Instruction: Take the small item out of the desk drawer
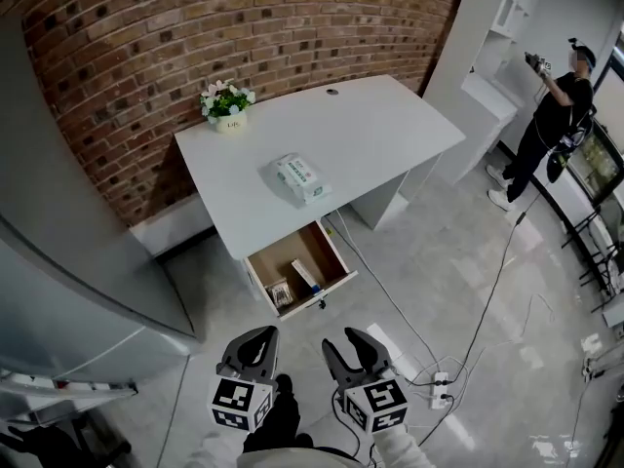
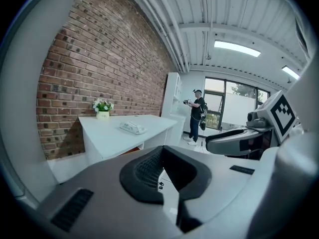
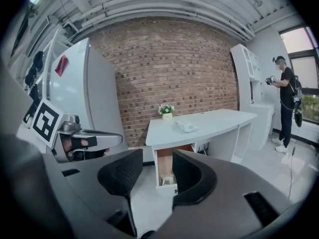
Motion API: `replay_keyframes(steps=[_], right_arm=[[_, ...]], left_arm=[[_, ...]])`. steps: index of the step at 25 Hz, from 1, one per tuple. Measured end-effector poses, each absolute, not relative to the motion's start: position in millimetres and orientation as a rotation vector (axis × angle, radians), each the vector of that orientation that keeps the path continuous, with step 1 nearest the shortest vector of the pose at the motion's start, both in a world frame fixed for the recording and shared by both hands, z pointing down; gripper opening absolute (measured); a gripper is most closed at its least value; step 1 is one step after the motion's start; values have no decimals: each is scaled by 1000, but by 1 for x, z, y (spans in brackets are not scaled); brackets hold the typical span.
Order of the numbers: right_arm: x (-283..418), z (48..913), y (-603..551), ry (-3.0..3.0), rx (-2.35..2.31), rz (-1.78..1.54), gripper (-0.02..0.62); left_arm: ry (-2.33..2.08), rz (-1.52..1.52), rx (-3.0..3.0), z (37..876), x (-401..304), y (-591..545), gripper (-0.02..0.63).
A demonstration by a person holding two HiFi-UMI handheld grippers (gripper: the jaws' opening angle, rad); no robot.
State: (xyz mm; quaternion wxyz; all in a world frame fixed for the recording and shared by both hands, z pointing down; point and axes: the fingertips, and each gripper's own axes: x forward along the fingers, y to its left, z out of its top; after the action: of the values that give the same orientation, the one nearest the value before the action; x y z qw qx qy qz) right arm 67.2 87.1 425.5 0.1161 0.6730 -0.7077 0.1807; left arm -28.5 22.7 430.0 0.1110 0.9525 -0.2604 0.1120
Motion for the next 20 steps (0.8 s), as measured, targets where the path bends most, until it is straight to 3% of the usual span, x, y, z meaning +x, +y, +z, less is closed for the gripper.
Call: replay_keyframes(steps=[20], right_arm=[[86,437,2,-2023,1968,518,193]], left_arm=[[-730,345,2784,445,-6,-60,17]])
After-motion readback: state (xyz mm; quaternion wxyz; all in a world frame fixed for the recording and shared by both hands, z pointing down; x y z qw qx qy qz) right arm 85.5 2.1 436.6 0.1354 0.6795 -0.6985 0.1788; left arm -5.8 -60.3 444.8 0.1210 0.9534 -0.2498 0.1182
